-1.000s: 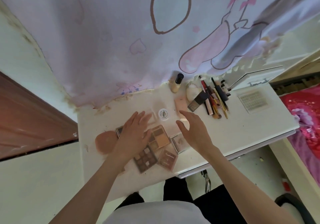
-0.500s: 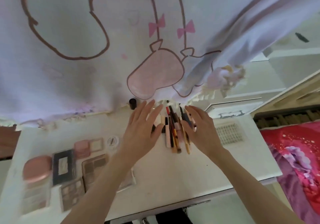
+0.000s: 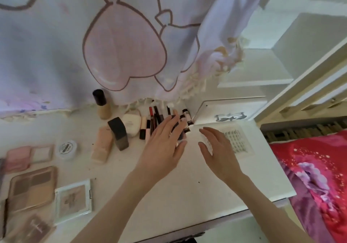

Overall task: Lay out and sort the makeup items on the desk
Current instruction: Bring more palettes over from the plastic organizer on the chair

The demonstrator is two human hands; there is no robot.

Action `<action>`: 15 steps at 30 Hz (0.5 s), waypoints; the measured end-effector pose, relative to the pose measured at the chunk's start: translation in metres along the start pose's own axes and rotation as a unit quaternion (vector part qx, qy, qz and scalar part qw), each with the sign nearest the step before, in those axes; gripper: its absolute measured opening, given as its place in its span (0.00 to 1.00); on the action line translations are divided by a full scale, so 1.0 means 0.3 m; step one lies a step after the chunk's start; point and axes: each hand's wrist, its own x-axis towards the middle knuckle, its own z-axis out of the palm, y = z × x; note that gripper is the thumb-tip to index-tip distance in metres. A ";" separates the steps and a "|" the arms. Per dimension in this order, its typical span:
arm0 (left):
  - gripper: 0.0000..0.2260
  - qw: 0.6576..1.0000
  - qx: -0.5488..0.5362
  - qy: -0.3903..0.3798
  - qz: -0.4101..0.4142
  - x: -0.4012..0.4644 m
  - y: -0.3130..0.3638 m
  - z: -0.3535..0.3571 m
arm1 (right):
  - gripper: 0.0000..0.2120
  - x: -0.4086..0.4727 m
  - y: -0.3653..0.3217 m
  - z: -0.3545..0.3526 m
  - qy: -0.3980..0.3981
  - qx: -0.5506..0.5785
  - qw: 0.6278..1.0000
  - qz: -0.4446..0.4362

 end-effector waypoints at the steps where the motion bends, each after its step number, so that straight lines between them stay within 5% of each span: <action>1: 0.24 1.000 0.000 0.001 0.000 -0.009 0.002 0.036 | 0.20 -0.027 0.039 0.020 0.007 -0.012 1.000 -0.007; 9: 0.23 0.997 0.043 0.017 0.063 -0.065 0.109 0.248 | 0.17 -0.159 0.320 0.041 0.050 -0.100 0.994 -0.009; 12: 0.22 0.996 0.055 0.010 0.065 -0.101 0.191 0.310 | 0.26 -0.214 0.386 0.031 -0.027 -0.117 0.993 0.001; 15: 0.23 0.995 0.076 -0.026 0.061 -0.099 0.237 0.384 | 0.31 -0.247 0.417 0.046 -0.020 -0.105 0.994 -0.013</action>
